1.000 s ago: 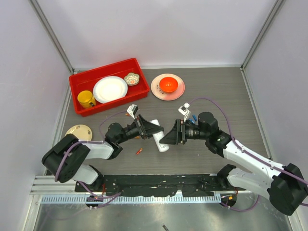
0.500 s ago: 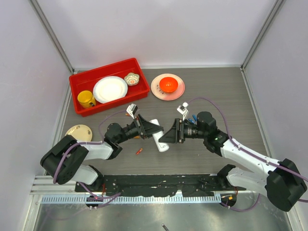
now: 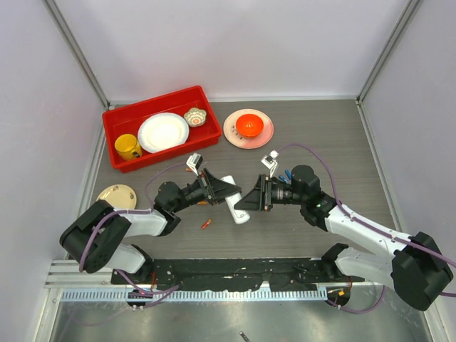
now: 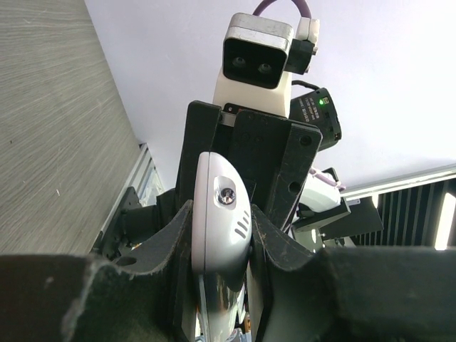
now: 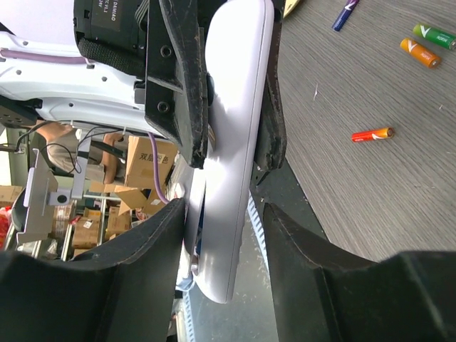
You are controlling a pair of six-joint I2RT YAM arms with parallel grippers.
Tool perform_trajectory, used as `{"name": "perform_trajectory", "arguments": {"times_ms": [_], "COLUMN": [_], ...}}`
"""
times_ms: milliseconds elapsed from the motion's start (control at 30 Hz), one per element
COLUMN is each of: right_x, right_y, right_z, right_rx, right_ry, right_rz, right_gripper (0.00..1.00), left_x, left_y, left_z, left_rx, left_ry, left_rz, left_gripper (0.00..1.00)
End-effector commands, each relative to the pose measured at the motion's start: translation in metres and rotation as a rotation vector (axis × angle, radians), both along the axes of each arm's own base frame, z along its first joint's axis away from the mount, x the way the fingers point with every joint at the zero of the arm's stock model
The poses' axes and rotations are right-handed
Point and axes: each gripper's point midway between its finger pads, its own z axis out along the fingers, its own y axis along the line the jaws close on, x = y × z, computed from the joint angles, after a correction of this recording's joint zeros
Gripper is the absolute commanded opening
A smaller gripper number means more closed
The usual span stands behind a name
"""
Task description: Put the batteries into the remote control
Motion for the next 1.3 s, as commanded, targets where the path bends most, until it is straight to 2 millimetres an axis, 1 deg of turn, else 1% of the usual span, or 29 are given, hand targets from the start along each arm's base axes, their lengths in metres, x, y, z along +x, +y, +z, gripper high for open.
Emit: {"name": "perform_trajectory", "arguments": {"times_ms": [0,167,200,333,433,533,567,667,700,733,767,800,833,867,933,967,1000,1033,1100,1133,1167,1200,1233,1267], "right_x": [0.004,0.007,0.01,0.01,0.01,0.009,0.009,0.008,0.008,0.007,0.005,0.005,0.004,0.003,0.002,0.001,0.001,0.001,0.001,0.001,0.001,0.001,0.001,0.0], "right_y": [0.001,0.003,0.003,0.009,0.013,0.015,0.016,0.016,0.016,0.017,0.017,0.018,0.019,0.021,0.023,0.025,0.027,0.027,0.029,0.029,0.029,0.029,0.028,0.025], "right_z": [-0.002,-0.001,-0.002,-0.004,-0.005,-0.006,-0.007,-0.006,-0.004,-0.002,0.0,0.005,0.005,0.006,0.003,0.006,0.002,0.002,-0.004,-0.004,-0.004,-0.003,0.001,-0.007], "right_rx": [0.005,0.002,-0.002,-0.011,-0.01,-0.012,-0.013,-0.011,-0.002,0.008,0.019,0.039,0.047,0.057,0.059,0.076,0.075,0.077,0.06,0.059,0.057,0.056,0.054,0.008], "right_ry": [-0.015,-0.027,-0.031,-0.041,-0.043,-0.041,-0.039,-0.037,-0.038,-0.035,-0.017,-0.025,-0.017,-0.005,0.012,0.006,0.032,0.035,0.051,0.049,0.051,0.047,0.019,0.041], "right_rz": [-0.012,-0.034,-0.05,-0.065,-0.07,-0.065,-0.064,-0.058,-0.055,-0.047,-0.044,-0.04,-0.036,-0.02,-0.005,0.015,0.02,0.024,0.029,0.031,0.031,0.036,0.037,0.029], "right_gripper": [0.52,0.49,0.48,0.47,0.43,0.3,0.19,0.03,0.03,0.06,0.19,0.24,0.34,0.36,0.37,0.37,0.37,0.24,0.06,0.01,0.01,0.01,0.01,0.01], "left_x": [-0.016,-0.016,-0.016,-0.014,-0.014,-0.014,-0.014,-0.014,-0.014,-0.014,-0.014,-0.015,-0.015,-0.015,-0.015,-0.015,-0.015,-0.015,-0.014,-0.014,-0.013,-0.012,-0.011,-0.009], "left_y": [0.013,0.013,0.013,0.011,0.009,0.009,0.009,0.009,0.009,0.009,0.009,0.009,0.008,0.009,0.009,0.009,0.009,0.008,0.008,0.008,0.008,0.008,0.008,0.009], "left_z": [0.07,0.073,0.072,0.073,0.073,0.073,0.073,0.073,0.072,0.069,0.069,0.067,0.067,0.065,0.065,0.066,0.066,0.067,0.067,0.067,0.067,0.067,0.066,0.065], "left_rx": [-0.202,-0.208,-0.207,-0.212,-0.214,-0.213,-0.214,-0.211,-0.208,-0.202,-0.2,-0.197,-0.196,-0.194,-0.193,-0.195,-0.195,-0.195,-0.195,-0.195,-0.194,-0.189,-0.185,-0.182], "left_ry": [-0.247,-0.249,-0.248,-0.244,-0.243,-0.243,-0.246,-0.255,-0.255,-0.251,-0.252,-0.247,-0.249,-0.247,-0.248,-0.252,-0.252,-0.255,-0.256,-0.256,-0.256,-0.255,-0.254,-0.251], "left_rz": [-0.003,0.003,0.006,0.02,0.026,0.026,0.027,0.03,0.031,0.03,0.029,0.025,0.023,0.023,0.023,0.024,0.024,0.023,0.026,0.029,0.033,0.032,0.036,0.042], "left_gripper": [0.0,0.0,0.0,0.0,0.0,0.0,0.0,0.0,0.0,0.0,0.0,0.0,0.0,0.0,0.0,0.0,0.0,0.0,0.0,0.0,0.01,0.11,0.17,0.22]}}
